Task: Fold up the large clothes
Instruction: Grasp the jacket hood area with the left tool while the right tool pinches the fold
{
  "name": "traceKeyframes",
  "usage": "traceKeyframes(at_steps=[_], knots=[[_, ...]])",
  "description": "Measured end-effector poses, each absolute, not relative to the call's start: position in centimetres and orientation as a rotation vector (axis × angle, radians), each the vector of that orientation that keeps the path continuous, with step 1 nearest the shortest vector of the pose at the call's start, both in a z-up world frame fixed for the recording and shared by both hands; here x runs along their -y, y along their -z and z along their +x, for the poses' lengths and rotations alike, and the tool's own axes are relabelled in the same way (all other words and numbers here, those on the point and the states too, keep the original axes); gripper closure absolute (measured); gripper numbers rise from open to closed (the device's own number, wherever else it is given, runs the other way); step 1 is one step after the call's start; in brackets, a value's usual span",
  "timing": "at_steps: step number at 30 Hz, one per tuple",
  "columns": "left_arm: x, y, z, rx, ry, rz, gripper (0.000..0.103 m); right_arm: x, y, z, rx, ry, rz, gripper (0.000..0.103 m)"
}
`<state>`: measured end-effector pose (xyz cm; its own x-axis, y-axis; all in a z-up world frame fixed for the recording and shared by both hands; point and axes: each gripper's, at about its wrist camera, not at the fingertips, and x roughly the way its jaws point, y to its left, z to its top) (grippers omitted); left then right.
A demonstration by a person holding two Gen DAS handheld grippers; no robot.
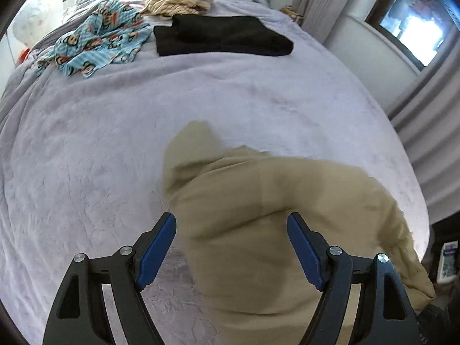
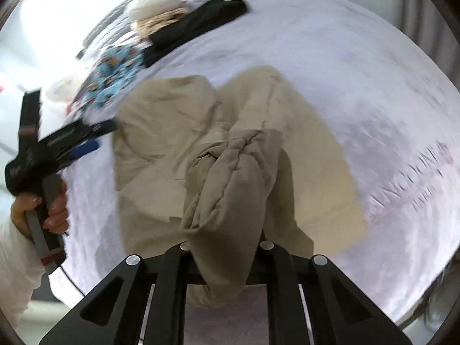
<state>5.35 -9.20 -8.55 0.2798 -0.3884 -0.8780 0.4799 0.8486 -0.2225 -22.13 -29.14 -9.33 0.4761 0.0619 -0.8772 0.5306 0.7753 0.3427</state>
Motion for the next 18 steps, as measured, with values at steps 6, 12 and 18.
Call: traceKeyframes(at_steps=[6, 12, 18], knots=[[14.7, 12.1, 3.8, -1.170, 0.597, 0.121, 0.023, 31.5, 12.2, -25.1, -1.066, 0.376, 0.742, 0.089], [18.1, 13.5, 3.4, -1.168, 0.564, 0.172, 0.023, 35.0, 14.3, -27.3, -1.053, 0.268, 0.942, 0.088], [17.9, 14.5, 4.1, -1.191, 0.550, 0.141, 0.023, 39.5, 8.7, -28.2, -0.928, 0.169, 0.916, 0.076]])
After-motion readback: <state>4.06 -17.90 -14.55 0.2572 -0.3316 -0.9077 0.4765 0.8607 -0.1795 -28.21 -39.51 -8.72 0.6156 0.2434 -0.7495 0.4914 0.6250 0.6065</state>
